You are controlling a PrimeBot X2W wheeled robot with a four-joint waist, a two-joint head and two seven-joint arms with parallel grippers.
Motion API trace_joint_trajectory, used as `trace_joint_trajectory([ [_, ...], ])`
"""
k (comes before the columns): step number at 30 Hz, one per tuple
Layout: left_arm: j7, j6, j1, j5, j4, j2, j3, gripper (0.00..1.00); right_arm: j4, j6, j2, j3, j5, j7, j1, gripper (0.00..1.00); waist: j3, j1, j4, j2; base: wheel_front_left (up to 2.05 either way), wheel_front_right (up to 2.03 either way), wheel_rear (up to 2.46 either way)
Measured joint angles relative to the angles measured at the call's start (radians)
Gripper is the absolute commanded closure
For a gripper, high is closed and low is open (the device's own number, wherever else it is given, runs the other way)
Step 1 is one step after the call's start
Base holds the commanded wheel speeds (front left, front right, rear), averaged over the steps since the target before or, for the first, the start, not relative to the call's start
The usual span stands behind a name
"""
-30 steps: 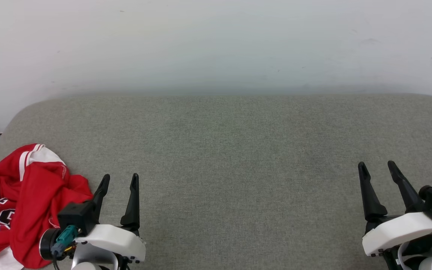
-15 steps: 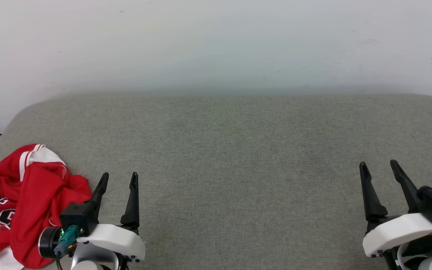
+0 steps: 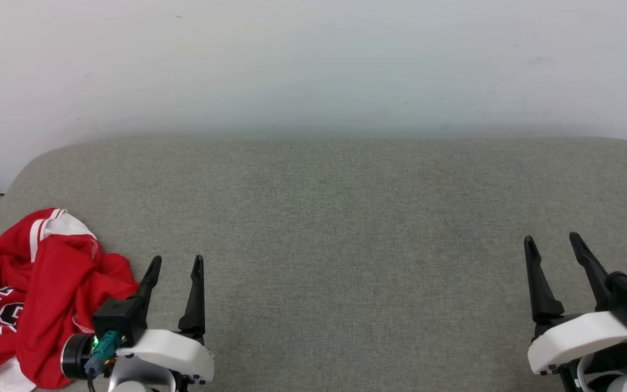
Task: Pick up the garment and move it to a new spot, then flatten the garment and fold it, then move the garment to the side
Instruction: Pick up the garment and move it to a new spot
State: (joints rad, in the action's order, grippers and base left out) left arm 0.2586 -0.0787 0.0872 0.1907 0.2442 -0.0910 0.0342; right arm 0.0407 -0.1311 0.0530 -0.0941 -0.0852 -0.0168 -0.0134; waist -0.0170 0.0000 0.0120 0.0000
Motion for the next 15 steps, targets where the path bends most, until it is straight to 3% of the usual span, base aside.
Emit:
trace_joint_trajectory([
  [15, 0.003, -0.005, 0.016, 0.007, 0.034, 0.007, -0.010, 0.00, -0.011, 0.000, 0.000, -0.004, -0.002, -0.008, 0.004, 0.00, -0.002, 0.0000, 0.019, 0.0000, 0.00, 0.00, 0.00],
])
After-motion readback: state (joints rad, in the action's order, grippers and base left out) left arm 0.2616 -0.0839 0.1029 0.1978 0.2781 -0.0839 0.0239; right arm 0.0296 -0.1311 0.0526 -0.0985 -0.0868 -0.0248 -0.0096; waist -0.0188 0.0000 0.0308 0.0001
